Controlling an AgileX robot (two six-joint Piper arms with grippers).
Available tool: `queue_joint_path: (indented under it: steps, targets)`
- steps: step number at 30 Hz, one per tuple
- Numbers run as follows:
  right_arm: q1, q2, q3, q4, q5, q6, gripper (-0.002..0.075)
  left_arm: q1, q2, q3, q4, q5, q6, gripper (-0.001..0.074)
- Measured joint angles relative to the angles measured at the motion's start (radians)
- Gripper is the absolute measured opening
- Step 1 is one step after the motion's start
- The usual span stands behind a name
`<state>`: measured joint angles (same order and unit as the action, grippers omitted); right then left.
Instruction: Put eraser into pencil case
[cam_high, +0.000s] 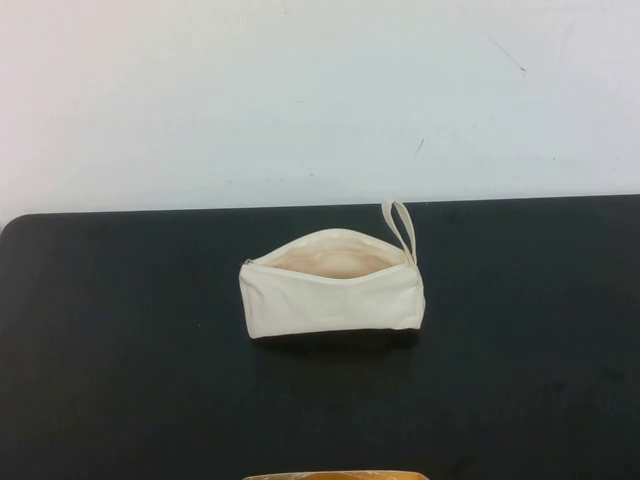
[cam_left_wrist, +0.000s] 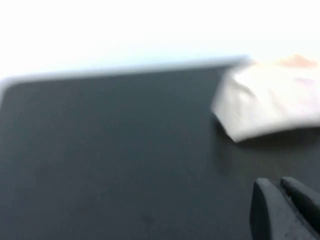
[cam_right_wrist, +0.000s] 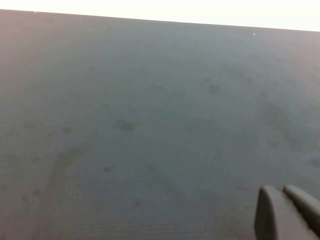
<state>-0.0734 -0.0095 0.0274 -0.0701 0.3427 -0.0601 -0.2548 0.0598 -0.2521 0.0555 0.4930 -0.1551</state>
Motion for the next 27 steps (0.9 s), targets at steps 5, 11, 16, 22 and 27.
queue_joint_path:
  steps: [5, 11, 16, 22, 27]
  targets:
    - [0.0, 0.0, 0.0, 0.0, 0.0, 0.0, -0.0001, 0.106, -0.069, 0.114, 0.019, -0.099, 0.0, -0.0001]
    - [0.0, 0.0, 0.0, 0.0, 0.0, 0.0, -0.0001, 0.15, -0.069, 0.273, -0.007, -0.225, -0.051, -0.0001]
    - [0.0, 0.0, 0.0, 0.0, 0.0, 0.0, -0.0001, 0.172, -0.069, 0.271, -0.055, -0.148, -0.055, -0.0001]
    - [0.0, 0.0, 0.0, 0.0, 0.0, 0.0, -0.0001, 0.188, -0.069, 0.271, -0.055, -0.144, 0.026, -0.0001]
    - [0.0, 0.0, 0.0, 0.0, 0.0, 0.0, -0.0001, 0.199, -0.069, 0.271, -0.061, -0.142, 0.045, -0.0001]
